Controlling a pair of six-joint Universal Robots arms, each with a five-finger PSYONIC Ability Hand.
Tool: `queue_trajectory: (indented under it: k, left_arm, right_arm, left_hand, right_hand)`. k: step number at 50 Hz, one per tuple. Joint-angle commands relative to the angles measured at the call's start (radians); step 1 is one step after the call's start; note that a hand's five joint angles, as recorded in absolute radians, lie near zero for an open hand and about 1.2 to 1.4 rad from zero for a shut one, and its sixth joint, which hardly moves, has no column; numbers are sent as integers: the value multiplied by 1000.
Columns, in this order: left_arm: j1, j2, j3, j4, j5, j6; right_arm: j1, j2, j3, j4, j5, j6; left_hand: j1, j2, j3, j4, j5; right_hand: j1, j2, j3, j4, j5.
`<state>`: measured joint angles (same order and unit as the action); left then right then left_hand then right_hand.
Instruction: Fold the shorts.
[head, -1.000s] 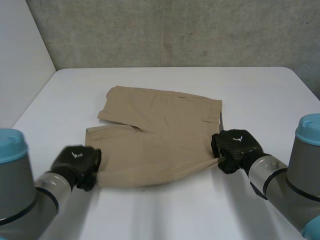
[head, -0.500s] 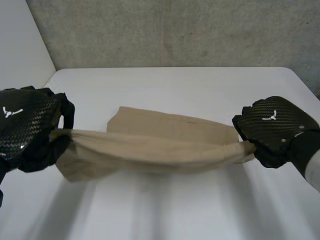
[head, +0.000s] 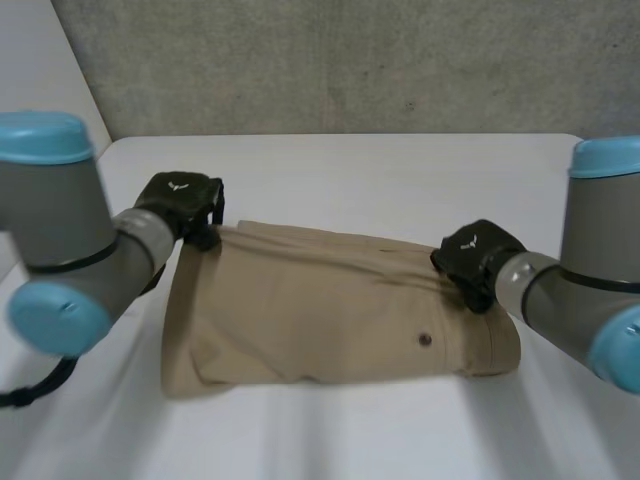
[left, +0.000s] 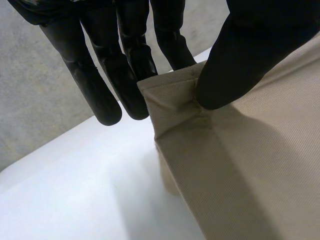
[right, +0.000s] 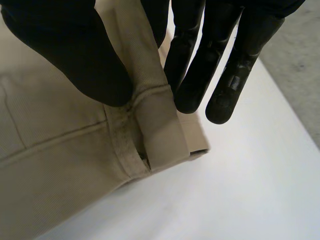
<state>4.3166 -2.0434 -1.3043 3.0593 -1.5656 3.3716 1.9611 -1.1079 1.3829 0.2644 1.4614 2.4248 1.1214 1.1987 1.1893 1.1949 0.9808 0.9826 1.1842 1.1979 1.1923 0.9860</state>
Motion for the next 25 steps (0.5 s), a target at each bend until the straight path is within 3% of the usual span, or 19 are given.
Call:
queue_trajectory:
  k: [1,7,20,22,23,24,25]
  left_arm:
    - [-23,-303,321,9,-53,139]
    - [-48,-438,411,81,-54,193]
    - [-52,-501,445,259,-56,196]
    - [-57,-509,444,262,-51,196]
    - [-57,-511,442,263,-50,196]
    - [-58,-509,439,265,-50,196]
    - [-61,-508,433,272,-51,202]
  right_arm:
    - [1,186,-140,-183,57,-4]
    - [1,285,-206,-324,69,-22]
    - [7,416,-314,-364,59,-136]
    - [7,424,-315,-364,65,-145]
    - [7,424,-314,-364,69,-147]
    - [7,416,-311,-366,68,-151]
    - [7,411,-309,-369,68,-150]
  left_hand:
    - [275,198,207,201,241]
    - [275,198,207,201,241]
    - [275,198,207,201,241]
    - [275,198,207,201,241]
    - [165,88,97,91,131]
    - [-75,-152,-142,-148,-109]
    - [-565,-643,-633,-639,-599]
  right_hand:
    - [414,212,198,204,236]
    - [414,212,198,204,236]
    - [403,202,188,193,225]
    - [-223,-424,-438,-432,-401]
    - [-504,-706,-720,-714,-682]
    - [-808,-1010,-1023,-1018,-986]
    - [-808,-1010,-1023,-1018,-986]
